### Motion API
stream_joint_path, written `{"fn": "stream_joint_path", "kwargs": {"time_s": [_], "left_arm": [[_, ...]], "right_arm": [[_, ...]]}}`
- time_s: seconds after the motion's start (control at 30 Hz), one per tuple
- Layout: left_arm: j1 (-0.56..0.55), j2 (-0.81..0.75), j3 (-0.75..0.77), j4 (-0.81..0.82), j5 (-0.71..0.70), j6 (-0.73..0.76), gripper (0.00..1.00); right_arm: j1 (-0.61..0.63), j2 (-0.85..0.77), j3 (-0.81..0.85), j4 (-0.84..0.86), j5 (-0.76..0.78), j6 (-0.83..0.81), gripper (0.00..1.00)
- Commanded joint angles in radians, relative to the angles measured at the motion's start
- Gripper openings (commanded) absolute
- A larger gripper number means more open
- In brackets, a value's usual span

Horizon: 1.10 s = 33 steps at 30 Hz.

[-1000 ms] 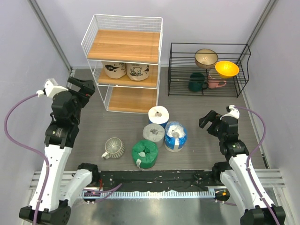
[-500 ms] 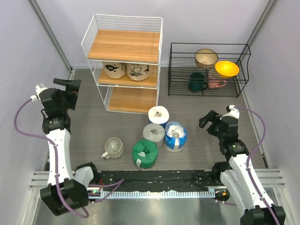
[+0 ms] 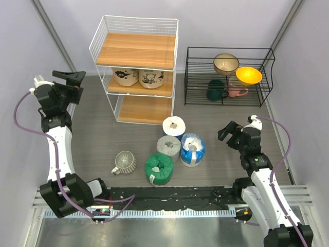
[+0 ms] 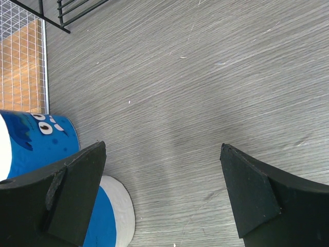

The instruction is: Place and organize the paper towels onto the shelf

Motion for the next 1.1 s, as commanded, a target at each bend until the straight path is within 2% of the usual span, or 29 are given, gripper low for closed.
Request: {"fn": "stream_joint_path", "kwargs": {"time_s": [0.0, 0.17, 0.2, 0.3, 0.4, 0.57, 0.7, 0.87, 1.07], "left_arm": [[0.026, 0.062, 0.067, 0.119, 0.090, -0.035, 0.96], [0.048, 0.117, 0.030, 0.298, 0.178, -0.185, 0.90], [0.048, 0.127, 0.021, 0.385, 0.188, -0.214, 0.88], [0.049, 0.159, 0.020, 0.432, 0.221, -0.247, 0.85], [0.048, 0.177, 0.062, 0.377, 0.247, -0.183, 0.85], [0.048, 0.208, 0.183, 0.153, 0.276, -0.003, 0.84], [0.049, 0.260, 0.237, 0.084, 0.317, 0.118, 0.85], [0.037, 0.328, 0.293, 0.044, 0.339, 0.170, 0.85], [-0.030, 0.395, 0.357, -0.069, 0.307, 0.292, 0.85]], "right_arm": [[0.004, -0.003, 0.011, 0.038, -0.006, -0.001, 0.99], [0.003, 0.003, 0.011, 0.038, -0.006, -0.002, 0.99], [0.004, 0.003, 0.011, 0.038, -0.006, -0.002, 0.99], [0.003, 0.003, 0.011, 0.038, -0.004, -0.002, 0.99], [0.003, 0.003, 0.011, 0.038, -0.006, -0.002, 0.98], [0.003, 0.002, 0.011, 0.036, -0.007, -0.001, 0.99], [0.004, 0.002, 0.011, 0.038, -0.007, 0.000, 0.99], [0.004, 0.002, 0.011, 0.036, -0.007, 0.000, 0.98], [0.004, 0.003, 0.011, 0.038, -0.001, 0.000, 0.99]]}}
